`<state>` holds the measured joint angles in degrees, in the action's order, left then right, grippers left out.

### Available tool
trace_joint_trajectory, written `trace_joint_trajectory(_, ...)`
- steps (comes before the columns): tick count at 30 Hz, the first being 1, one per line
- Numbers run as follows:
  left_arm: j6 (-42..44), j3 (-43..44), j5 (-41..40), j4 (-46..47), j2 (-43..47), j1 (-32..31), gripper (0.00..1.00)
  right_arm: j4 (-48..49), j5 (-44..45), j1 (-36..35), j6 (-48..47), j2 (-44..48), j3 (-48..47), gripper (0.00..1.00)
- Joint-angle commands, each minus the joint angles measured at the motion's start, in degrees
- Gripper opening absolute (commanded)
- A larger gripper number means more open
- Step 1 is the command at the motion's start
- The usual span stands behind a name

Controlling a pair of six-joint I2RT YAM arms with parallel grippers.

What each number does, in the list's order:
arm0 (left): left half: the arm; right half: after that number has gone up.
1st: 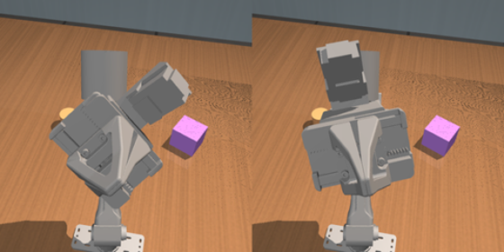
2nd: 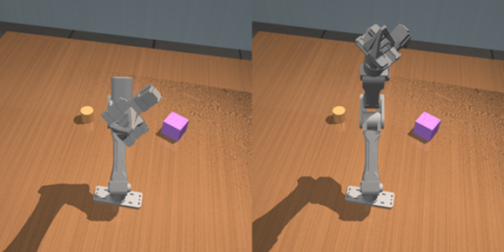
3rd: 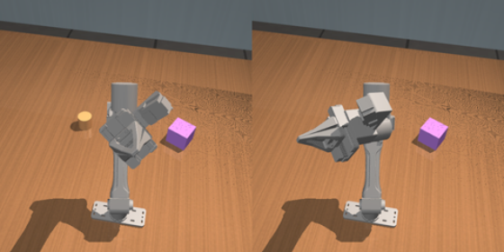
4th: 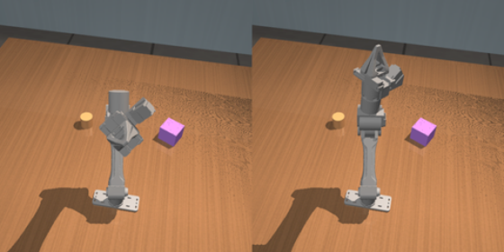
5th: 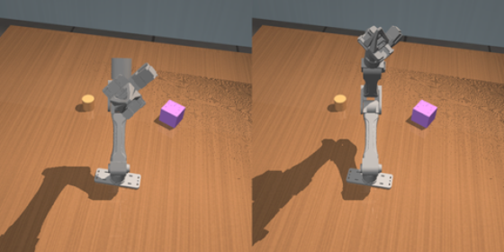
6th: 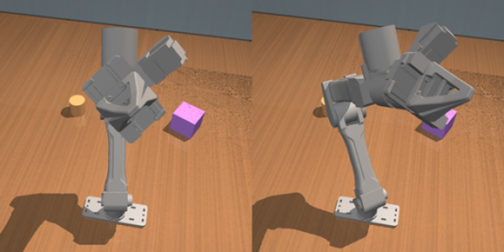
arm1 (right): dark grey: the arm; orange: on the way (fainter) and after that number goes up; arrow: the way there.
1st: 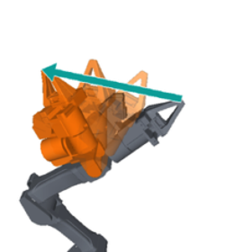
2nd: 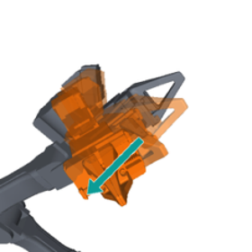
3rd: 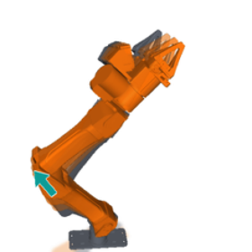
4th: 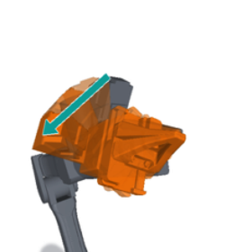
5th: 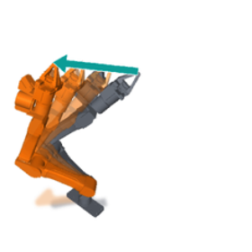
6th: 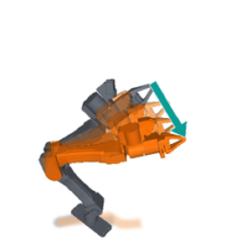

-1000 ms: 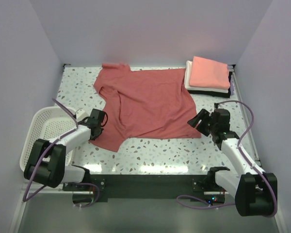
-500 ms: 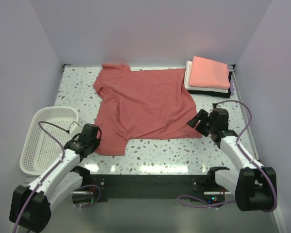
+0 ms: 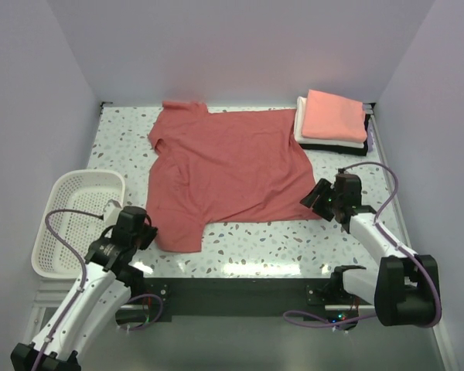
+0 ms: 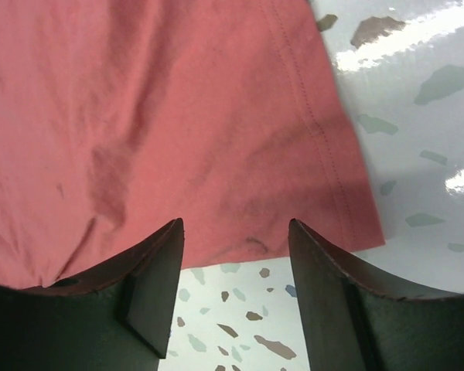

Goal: Fold and stack the t-shirts
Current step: Fold the tshirt

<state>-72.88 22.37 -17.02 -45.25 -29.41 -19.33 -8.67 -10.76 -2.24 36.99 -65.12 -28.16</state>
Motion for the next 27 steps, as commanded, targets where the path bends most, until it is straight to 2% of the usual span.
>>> trace_joint_trajectory(1, -0.1, 4.9, 1.3, -3.9, 2.0, -0.4, 0.00, -2.5, 3.8, -0.1, -0.5, -0.7, -0.2, 0.58)
trace_joint_trajectory(3, 0.6, 7.2, 0.8, -5.4, 2.7, -0.4, 0.00, -3.7, 5.7, 0.0, -0.5, -0.3, -0.2, 0.54)
trace_joint_trajectory(14, 2.0, 11.6, 2.4, -8.1, 6.8, -0.4, 0.00, -14.5, 15.6, 0.0, 0.5, 7.2, 0.3, 0.50)
trace_joint_trajectory(27, 2.6, 14.6, 3.2, -11.4, 9.5, -0.4, 0.00, -8.4, 12.4, 0.0, 3.6, 2.4, 2.0, 0.44)
